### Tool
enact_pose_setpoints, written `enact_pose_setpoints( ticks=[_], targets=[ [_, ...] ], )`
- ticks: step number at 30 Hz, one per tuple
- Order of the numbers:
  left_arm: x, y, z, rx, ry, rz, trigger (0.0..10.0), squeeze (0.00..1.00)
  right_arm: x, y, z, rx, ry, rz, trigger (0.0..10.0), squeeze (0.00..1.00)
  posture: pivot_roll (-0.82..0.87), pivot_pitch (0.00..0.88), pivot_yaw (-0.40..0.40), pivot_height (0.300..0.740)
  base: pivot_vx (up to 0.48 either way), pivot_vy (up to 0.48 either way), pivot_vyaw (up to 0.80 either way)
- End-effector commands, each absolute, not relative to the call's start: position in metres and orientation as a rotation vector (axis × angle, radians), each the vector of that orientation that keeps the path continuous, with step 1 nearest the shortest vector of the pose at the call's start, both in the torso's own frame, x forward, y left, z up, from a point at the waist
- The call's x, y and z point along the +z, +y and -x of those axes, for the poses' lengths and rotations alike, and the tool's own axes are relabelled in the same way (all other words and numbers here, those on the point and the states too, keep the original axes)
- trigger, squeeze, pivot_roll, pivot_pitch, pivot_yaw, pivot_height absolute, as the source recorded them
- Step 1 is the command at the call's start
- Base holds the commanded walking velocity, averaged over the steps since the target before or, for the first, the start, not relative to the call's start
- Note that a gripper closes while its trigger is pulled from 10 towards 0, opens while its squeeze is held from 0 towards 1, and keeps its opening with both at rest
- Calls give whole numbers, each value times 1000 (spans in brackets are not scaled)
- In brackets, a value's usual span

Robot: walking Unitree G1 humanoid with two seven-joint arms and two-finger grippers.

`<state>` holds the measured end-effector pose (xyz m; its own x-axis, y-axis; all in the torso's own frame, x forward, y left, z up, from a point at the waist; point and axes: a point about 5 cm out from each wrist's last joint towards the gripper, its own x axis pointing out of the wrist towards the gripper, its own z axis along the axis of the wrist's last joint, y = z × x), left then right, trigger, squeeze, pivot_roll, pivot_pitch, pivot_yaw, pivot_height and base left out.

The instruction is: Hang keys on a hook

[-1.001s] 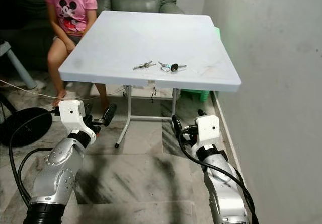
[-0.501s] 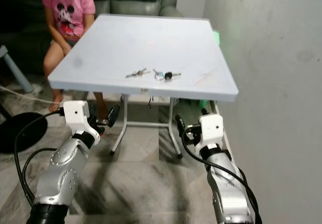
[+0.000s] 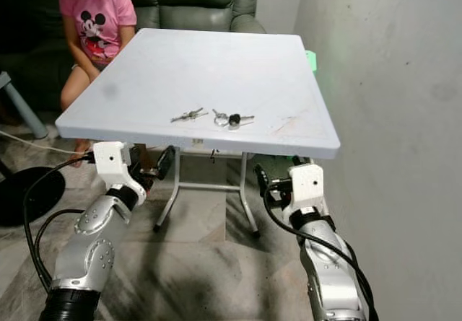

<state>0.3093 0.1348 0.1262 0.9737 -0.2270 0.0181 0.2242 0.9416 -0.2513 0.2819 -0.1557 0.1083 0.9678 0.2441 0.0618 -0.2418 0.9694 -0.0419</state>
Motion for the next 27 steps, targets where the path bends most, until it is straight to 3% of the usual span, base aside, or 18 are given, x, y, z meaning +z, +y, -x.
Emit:
enact_pose_setpoints(
  ticks=[1, 15, 27],
  targets=[
    [126, 143, -309, -205, 13, 248, 10000, 0, 117, -149, -283, 263, -98, 25, 10000, 0, -4, 32, -29, 740, 0, 371, 0],
    [126, 144, -308, -197, 7, 240, 10000, 0, 117, -149, -283, 269, -98, 26, 10000, 0, -5, 38, -37, 740, 0, 458, 0],
    [126, 146, -308, -178, 0, 260, 10000, 0, 118, -151, -282, 265, -96, 28, 10000, 0, -9, 40, -38, 740, 295, 379, 0]
  ],
)
